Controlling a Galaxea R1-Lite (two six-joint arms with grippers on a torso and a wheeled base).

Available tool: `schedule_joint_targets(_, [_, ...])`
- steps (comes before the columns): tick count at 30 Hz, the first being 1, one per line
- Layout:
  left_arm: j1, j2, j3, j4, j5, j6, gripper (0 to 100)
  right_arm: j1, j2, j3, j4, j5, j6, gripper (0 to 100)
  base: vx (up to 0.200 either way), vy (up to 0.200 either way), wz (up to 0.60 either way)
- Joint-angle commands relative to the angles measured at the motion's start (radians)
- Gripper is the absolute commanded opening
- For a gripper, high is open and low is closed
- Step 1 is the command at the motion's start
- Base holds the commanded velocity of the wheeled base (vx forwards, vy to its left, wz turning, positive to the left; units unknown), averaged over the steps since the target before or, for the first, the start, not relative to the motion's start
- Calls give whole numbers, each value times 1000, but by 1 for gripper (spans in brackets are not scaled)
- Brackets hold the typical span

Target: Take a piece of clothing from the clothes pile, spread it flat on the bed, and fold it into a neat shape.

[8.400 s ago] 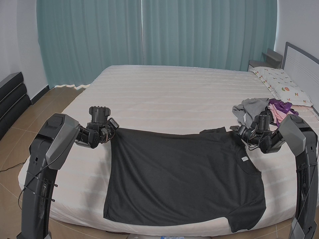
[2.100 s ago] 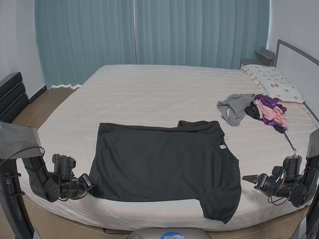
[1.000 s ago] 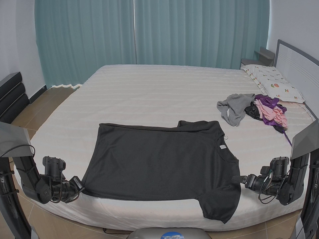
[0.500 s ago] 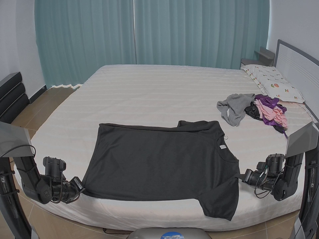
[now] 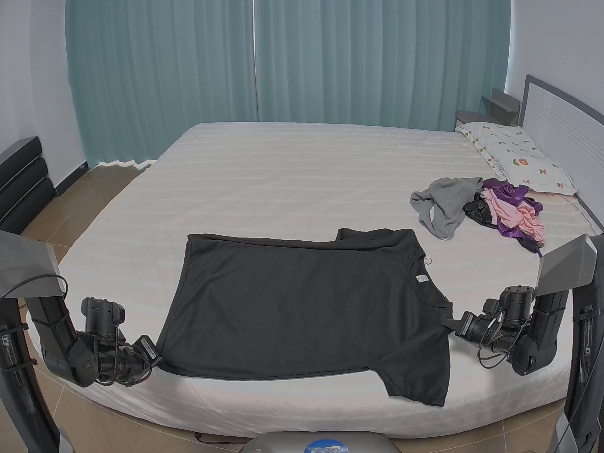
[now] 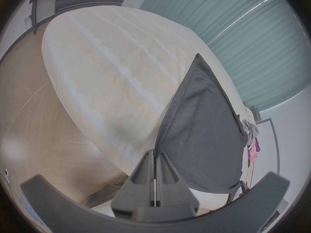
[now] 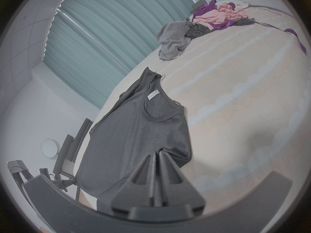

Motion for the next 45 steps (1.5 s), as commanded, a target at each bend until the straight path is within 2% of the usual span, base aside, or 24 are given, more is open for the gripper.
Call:
schedule_joint_targets(1, [0,0,0,0,0,0,0,1,-2,6,-8,-4,1,100,0,0,0])
schedule_joint_targets(13, [0,-1,0,0,-6,3,0,-31,-163,179,-31,22,35,100,0,0,0])
schedule_joint_targets(17, [0,-1,0,0,-6,3,0,-15,-174,302,-52,56,24,100,0,0,0])
schedule_joint_targets(20, [0,-1,0,0,-6,3,0,9,-143,380,-124,101,23,100,0,0,0])
schedule_joint_targets(27, [0,-1,1,0,-6,3,0,77,-76,388,-126,99,14,100,0,0,0])
schedule_joint_targets(38, [0,0,1,0,-6,5,0,90,-68,346,-124,99,24,100,0,0,0])
schedule_joint_targets(45, [0,0,1,0,-6,5,0,93,-54,311,-124,64,27,100,0,0,0])
